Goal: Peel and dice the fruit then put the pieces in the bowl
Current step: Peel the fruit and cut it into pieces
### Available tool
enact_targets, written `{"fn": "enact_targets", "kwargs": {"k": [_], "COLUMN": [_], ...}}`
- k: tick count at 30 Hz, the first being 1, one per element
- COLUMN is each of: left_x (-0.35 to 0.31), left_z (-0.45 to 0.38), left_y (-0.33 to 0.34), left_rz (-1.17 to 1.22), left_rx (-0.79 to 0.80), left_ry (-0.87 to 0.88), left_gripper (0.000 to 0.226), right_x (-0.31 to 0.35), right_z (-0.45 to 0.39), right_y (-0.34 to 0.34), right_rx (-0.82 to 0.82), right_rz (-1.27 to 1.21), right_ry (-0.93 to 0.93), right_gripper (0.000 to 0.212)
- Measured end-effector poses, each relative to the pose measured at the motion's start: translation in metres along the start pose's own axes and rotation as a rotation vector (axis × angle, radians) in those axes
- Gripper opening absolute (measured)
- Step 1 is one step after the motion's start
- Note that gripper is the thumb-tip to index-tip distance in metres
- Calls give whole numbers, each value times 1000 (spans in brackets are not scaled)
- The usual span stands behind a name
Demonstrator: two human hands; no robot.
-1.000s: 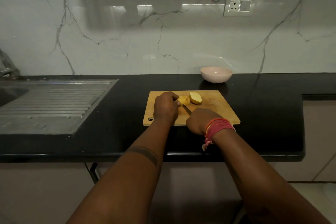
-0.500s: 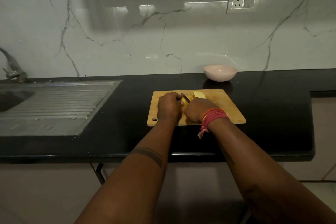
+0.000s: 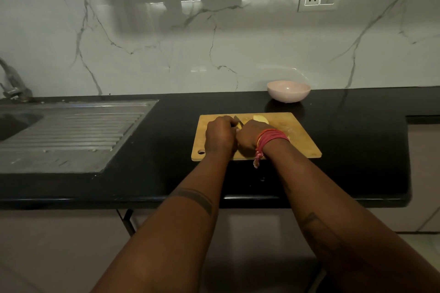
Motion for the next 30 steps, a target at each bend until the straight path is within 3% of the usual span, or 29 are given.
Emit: {"fn": "enact_targets", "kwargs": {"k": [5,10,21,30], "left_x": [1,2,0,2], "left_z": [-2,-2,1,1], "left_y": [0,1,0,0], "left_rz": [16,28,53,65], "left_rx": [-6,-3,5,11], "left_ry": [-31,-57,-106,-87], "left_gripper": [25,24,26,27], "right_x": [-2,-8,-32,-19], "right_z": [-2,18,35,26], "right_y": [9,10,20,1], "right_rx": [33,44,36,-98], "right_rz": [90,-71,-128,-168], "right_ry": [-1,44,155,89], "right_gripper": [24,24,21,25]}}
Point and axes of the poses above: each hand's wrist, its own z-axis away from the middle knuckle, its own y-axis out of the palm, x = y × z, the point moved 4 cm from there along -z, towards the middle knuckle, and after that the axes turned 6 degrees about x, right-handed, at the moved point
